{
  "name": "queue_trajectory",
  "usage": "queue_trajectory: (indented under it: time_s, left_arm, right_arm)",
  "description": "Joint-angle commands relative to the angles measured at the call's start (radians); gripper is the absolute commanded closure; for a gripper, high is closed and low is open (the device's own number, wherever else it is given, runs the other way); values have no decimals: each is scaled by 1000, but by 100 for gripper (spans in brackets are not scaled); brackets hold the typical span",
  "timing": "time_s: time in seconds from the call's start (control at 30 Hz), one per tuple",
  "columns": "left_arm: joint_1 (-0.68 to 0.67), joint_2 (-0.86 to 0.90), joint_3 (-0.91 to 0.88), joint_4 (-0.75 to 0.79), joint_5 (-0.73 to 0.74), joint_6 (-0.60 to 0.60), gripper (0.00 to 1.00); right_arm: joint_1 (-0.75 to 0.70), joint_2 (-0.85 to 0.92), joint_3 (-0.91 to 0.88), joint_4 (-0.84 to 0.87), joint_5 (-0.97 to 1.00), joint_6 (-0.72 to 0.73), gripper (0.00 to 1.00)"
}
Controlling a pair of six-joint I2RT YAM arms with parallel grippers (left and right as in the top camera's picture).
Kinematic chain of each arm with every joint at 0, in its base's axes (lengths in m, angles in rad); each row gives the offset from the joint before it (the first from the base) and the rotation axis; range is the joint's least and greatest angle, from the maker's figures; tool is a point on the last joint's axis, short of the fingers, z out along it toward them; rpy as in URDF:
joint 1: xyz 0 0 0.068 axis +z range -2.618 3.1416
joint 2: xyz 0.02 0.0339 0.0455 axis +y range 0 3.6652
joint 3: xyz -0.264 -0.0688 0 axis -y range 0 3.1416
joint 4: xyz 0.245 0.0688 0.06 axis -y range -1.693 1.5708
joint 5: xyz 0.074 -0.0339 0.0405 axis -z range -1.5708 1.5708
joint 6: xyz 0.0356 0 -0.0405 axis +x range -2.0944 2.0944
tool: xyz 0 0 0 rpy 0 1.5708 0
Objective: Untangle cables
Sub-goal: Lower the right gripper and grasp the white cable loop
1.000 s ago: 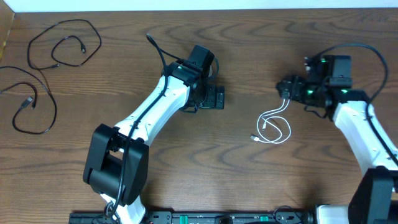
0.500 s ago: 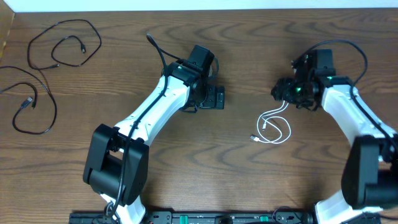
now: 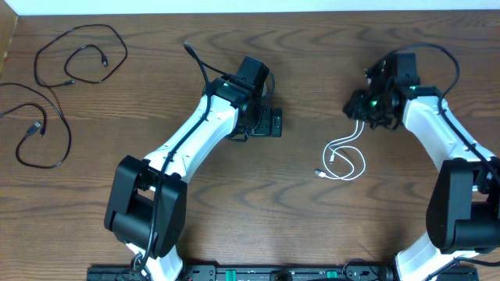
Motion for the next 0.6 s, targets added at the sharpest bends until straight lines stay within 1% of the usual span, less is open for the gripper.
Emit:
queue_trajectory:
  time_s: [0.0, 0.13, 0.27, 0.37, 0.43, 0.57]
  left_arm:
    - [2, 11, -8, -3, -14, -6, 1]
    - [2, 11, -8, -3, -14, -6, 1]
    - [2, 11, -8, -3, -14, -6, 1]
    - [2, 11, -8, -3, -14, -6, 1]
    - [2, 11, -8, -3, -14, -6, 1]
    - [2, 11, -8, -3, -14, -6, 1]
  right_arm:
    - [-8, -12, 32, -21, 6, -6, 68]
    - [-6, -2, 25, -63, 71, -6, 70]
    - [4, 9, 10, -84, 77, -11, 69]
    - [8, 23, 7, -83, 76, -10, 73]
    - [8, 24, 7, -76, 76, -10, 77]
    - [8, 23, 8, -53, 73, -10, 78]
